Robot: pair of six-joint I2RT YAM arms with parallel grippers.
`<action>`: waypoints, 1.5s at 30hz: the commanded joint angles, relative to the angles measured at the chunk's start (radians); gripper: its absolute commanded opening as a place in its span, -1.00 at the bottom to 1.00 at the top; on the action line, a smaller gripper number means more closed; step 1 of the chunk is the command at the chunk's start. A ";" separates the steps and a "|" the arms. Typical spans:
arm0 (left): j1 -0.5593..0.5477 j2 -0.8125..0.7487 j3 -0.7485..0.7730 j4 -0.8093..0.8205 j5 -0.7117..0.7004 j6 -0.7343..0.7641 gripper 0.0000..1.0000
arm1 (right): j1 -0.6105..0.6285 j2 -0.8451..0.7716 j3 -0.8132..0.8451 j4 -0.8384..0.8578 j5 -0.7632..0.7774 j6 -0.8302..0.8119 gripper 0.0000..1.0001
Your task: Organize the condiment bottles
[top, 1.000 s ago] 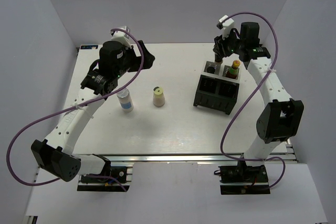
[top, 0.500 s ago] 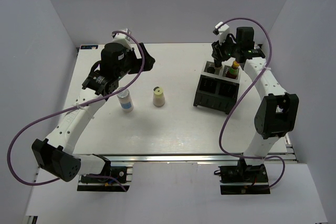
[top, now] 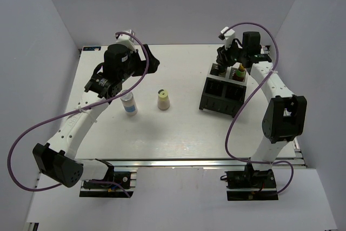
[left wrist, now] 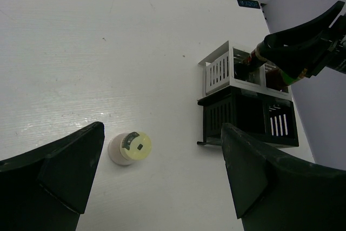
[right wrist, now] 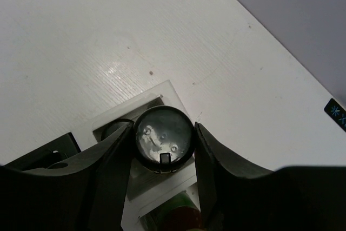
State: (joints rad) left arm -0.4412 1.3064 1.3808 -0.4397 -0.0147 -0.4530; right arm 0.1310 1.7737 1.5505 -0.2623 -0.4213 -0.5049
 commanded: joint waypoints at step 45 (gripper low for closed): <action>0.002 0.024 0.029 -0.067 0.029 0.007 0.95 | 0.117 -0.039 0.118 -0.466 -0.504 -0.541 0.58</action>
State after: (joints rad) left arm -0.4412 1.3483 1.3960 -0.4759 0.0090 -0.4465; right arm 0.1585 1.7466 1.6337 -0.5144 -0.7837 -0.8230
